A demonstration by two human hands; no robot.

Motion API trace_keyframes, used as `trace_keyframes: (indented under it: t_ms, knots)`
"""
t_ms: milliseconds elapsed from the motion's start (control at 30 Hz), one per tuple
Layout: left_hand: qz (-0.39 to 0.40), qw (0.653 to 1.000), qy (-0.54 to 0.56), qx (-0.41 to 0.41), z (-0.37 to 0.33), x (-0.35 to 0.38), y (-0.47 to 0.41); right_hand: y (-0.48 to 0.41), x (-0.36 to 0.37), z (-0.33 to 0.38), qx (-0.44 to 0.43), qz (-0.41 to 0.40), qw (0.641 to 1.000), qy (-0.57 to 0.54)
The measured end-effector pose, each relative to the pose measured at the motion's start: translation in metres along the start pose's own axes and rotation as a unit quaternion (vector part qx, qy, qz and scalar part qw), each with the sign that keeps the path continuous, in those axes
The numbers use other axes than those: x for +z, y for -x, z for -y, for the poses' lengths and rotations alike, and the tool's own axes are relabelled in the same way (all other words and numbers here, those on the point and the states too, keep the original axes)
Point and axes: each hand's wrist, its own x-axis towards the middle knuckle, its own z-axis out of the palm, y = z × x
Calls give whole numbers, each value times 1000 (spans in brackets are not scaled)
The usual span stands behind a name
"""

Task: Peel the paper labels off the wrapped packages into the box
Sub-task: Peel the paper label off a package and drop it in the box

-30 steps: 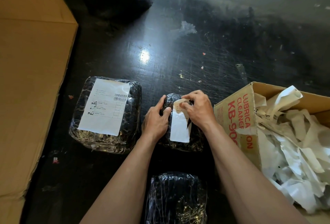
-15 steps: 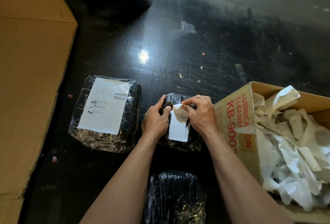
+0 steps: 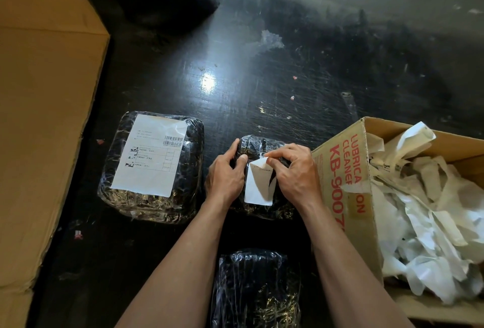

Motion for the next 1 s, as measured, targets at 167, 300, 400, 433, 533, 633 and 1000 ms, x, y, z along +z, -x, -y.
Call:
trace_keyframes:
  t_ms: [167, 300, 400, 433, 533, 633, 1000]
  knots:
    - [-1, 1000, -23, -4, -2, 1, 2, 11, -8, -1, 3, 17, 1000, -14]
    - [0, 1000, -29, -1, -3, 1, 3, 21, -14, 1, 19, 8, 999, -46]
    - [2, 999, -33, 1, -4, 0, 4, 24, -22, 2, 23, -4, 998, -54]
    - [4, 999, -35, 2, -5, 0, 4, 26, -24, 3, 25, -6, 998, -54]
    - [10, 999, -32, 5, -5, -1, 5, 31, -25, 5, 36, -10, 997, -70]
    - [14, 1000, -26, 5, -5, -1, 5, 35, -25, 4, 40, -21, 995, -85]
    - [13, 998, -56, 10, -12, 1, 3, 41, -48, 15, 20, -17, 997, -78]
